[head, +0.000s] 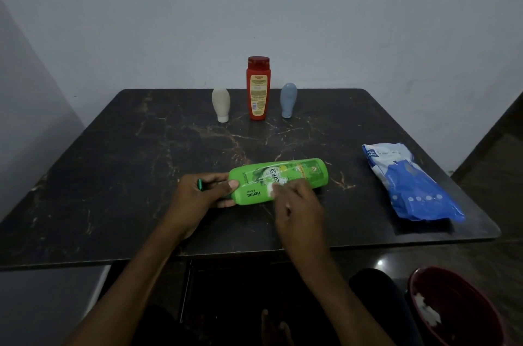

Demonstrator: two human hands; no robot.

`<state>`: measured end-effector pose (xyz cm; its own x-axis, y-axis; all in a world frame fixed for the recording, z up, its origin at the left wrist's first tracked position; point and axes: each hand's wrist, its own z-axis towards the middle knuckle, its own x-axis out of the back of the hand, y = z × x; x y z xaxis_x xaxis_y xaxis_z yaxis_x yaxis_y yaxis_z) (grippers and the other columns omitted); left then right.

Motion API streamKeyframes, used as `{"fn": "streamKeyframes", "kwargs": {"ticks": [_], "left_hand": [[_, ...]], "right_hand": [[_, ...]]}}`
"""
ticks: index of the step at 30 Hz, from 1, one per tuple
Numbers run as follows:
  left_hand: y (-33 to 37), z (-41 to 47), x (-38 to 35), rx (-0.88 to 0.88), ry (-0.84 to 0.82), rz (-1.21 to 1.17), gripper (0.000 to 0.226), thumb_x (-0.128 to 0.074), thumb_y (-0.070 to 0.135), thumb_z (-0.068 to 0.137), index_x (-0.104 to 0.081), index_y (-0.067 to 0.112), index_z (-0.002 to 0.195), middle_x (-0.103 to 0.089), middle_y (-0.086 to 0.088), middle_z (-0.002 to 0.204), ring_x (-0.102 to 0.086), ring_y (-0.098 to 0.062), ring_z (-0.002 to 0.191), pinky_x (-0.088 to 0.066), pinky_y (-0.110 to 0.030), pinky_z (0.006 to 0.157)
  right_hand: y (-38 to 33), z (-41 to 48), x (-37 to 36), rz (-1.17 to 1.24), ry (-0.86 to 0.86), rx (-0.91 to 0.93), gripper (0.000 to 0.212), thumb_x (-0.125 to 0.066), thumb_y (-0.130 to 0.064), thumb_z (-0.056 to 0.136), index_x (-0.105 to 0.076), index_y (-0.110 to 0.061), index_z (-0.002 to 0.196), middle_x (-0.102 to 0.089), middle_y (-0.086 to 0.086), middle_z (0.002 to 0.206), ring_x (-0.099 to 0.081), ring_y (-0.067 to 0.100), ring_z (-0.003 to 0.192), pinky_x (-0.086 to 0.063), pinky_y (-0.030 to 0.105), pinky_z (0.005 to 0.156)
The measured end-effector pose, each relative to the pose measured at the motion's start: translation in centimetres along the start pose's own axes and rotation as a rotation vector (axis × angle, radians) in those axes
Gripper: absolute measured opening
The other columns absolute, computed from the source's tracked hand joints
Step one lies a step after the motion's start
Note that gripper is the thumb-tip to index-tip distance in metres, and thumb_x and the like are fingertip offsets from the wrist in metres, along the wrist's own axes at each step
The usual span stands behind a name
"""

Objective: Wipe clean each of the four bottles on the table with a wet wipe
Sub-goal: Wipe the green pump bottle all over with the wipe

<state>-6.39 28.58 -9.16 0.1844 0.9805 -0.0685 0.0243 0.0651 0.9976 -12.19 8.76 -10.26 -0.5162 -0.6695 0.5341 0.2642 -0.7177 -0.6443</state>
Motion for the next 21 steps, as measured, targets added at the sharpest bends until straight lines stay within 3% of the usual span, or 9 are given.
{"fn": "streamKeyframes", "kwargs": {"ticks": [4,7,10,13,16,18,21], "left_hand": [[0.1,0.1,0.0,0.007,-0.011,-0.020,0.037,-0.071,0.014,0.085,-0.070,-0.003,0.118,-0.077,-0.015,0.111,-0.075,-0.030,0.103,-0.063,-0.039,0.084],[0.2,0.1,-0.1,0.017,0.005,-0.021,0.039,-0.072,0.019,0.082,-0.071,-0.004,0.114,-0.077,-0.015,0.109,-0.075,-0.031,0.102,-0.064,-0.039,0.083],[0.1,0.1,-0.1,0.028,0.012,-0.021,0.037,-0.071,0.020,0.084,-0.072,-0.004,0.112,-0.077,-0.016,0.107,-0.076,-0.035,0.098,-0.063,-0.040,0.083],[0.1,0.1,-0.1,0.032,0.019,-0.022,0.029,-0.069,0.015,0.089,-0.072,-0.004,0.111,-0.077,-0.017,0.105,-0.076,-0.037,0.095,-0.064,-0.036,0.080],[0.1,0.0,0.0,0.034,0.020,-0.023,0.026,-0.067,0.011,0.092,-0.072,-0.005,0.112,-0.077,-0.016,0.107,-0.076,-0.033,0.099,-0.064,-0.035,0.079],[0.0,0.1,0.1,0.039,0.015,-0.023,0.027,-0.067,0.012,0.092,-0.071,-0.006,0.113,-0.077,-0.016,0.109,-0.075,-0.032,0.102,-0.064,-0.035,0.080],[0.0,0.1,0.1,0.037,0.008,-0.017,0.026,-0.067,0.011,0.093,-0.072,-0.005,0.113,-0.077,-0.015,0.109,-0.075,-0.031,0.102,-0.064,-0.034,0.080]], "right_hand": [[5.1,2.2,3.9,-0.064,0.136,-0.161,0.006,-0.064,-0.015,0.093,-0.070,-0.014,0.090,-0.060,-0.001,0.088,-0.059,0.012,0.074,-0.053,0.031,0.067],[6.2,2.5,5.3,0.018,0.158,-0.244,0.012,-0.068,-0.014,0.089,-0.071,-0.019,0.099,-0.064,-0.002,0.091,-0.063,0.009,0.082,-0.054,0.029,0.074],[4.9,2.1,4.3,0.045,0.126,-0.239,0.010,-0.068,-0.016,0.089,-0.070,-0.019,0.099,-0.064,-0.004,0.094,-0.062,0.003,0.084,-0.054,0.027,0.075],[2.4,1.2,2.1,0.067,0.076,-0.259,0.008,-0.068,-0.012,0.088,-0.070,-0.017,0.095,-0.063,-0.003,0.097,-0.062,0.006,0.083,-0.047,0.013,0.069],[-0.1,-0.4,0.6,0.088,0.003,-0.115,0.012,-0.067,-0.005,0.088,-0.071,-0.015,0.095,-0.059,-0.005,0.098,-0.056,0.000,0.084,-0.042,0.005,0.073],[-0.3,-0.7,0.4,0.102,-0.014,-0.059,0.013,-0.065,-0.005,0.088,-0.071,-0.014,0.096,-0.059,-0.005,0.098,-0.054,-0.002,0.084,-0.043,0.005,0.076],[1.4,0.5,1.5,0.097,0.043,-0.181,0.013,-0.068,-0.009,0.088,-0.072,-0.017,0.098,-0.062,-0.006,0.099,-0.058,-0.003,0.083,-0.049,0.010,0.074]]}}
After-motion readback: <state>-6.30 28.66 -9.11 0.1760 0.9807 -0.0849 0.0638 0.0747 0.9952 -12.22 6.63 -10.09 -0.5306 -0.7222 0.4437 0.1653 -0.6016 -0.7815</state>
